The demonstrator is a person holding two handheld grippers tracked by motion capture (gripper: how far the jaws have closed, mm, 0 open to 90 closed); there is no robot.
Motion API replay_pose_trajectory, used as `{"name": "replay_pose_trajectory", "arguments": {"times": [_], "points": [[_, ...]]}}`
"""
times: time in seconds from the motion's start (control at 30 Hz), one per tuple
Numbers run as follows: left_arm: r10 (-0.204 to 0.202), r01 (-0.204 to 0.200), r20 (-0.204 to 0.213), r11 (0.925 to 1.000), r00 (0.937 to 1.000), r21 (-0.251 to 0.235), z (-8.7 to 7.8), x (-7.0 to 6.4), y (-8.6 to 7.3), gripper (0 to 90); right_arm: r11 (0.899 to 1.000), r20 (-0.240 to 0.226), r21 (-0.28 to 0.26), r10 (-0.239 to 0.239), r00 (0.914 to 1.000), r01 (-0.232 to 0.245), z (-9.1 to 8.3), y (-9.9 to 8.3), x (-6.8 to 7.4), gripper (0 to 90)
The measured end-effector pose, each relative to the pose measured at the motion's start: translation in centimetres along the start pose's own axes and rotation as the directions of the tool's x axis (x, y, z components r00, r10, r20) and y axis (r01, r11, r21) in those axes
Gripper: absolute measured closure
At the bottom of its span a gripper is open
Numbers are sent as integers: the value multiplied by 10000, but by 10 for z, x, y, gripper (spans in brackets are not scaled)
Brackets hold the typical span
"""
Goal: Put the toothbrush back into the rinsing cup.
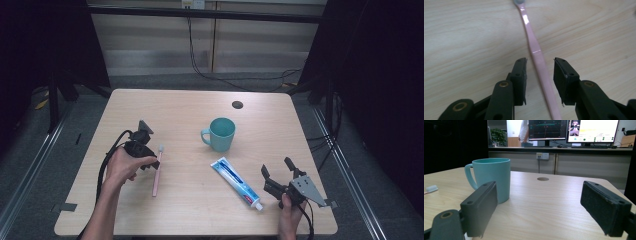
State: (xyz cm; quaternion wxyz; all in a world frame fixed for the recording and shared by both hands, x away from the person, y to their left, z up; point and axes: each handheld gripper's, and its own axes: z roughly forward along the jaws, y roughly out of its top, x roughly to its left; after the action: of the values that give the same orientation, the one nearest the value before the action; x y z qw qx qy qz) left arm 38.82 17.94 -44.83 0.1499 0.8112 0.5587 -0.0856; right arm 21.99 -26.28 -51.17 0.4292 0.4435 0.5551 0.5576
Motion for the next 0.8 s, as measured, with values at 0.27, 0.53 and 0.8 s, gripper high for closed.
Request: {"name": "replay_pose_trajectory", "arguments": {"times": [0.27, 0.53, 0.8], "points": [[18, -9, -387, 9998, 9992, 215, 8, -8, 6, 680, 10000, 2, -3, -1, 10000, 1, 0, 0, 0, 135], [148, -114, -468, 9973, 9988, 731, 22, -10, 8, 674, 10000, -7, 6, 4, 10000, -4, 0, 0, 0, 137], [983, -882, -1048, 9914, 9896, 966, 25, -12, 11, 769, 10000, -7, -6, -2, 10000, 2, 0, 0, 0, 137]]}}
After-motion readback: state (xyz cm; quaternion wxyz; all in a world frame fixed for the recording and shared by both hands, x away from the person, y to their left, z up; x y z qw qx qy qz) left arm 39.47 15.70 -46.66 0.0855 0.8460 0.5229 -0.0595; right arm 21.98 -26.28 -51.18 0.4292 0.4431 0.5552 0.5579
